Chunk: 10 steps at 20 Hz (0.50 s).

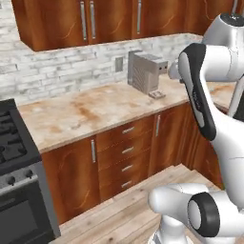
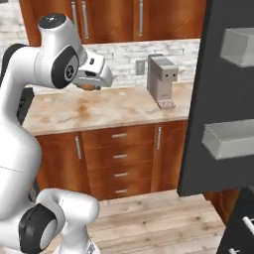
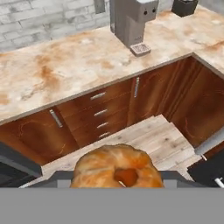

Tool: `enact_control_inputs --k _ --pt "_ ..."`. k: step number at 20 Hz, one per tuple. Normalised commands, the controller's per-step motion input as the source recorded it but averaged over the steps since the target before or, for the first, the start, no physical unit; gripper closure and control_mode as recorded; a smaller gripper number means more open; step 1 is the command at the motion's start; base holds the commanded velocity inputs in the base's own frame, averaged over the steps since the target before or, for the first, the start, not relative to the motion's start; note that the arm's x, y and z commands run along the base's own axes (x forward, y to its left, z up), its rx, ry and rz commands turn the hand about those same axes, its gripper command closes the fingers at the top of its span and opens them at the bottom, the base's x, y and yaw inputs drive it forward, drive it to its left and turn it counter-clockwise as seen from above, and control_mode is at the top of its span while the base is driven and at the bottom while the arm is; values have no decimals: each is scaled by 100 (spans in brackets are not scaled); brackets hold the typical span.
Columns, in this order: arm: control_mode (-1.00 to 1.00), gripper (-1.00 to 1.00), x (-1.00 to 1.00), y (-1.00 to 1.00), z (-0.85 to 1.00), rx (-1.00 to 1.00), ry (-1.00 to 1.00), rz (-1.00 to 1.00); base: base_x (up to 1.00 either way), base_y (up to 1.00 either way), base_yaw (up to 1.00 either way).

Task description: Retrieve the tangerine and kiwi from the fridge and place them into the bowl on the dining table.

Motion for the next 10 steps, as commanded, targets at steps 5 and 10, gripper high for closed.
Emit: enact_control_inputs --k 5,10 --pt "100 100 0 0 0 0 0 0 -20 0 94" --pt "100 100 0 0 0 0 0 0 0 0 100"
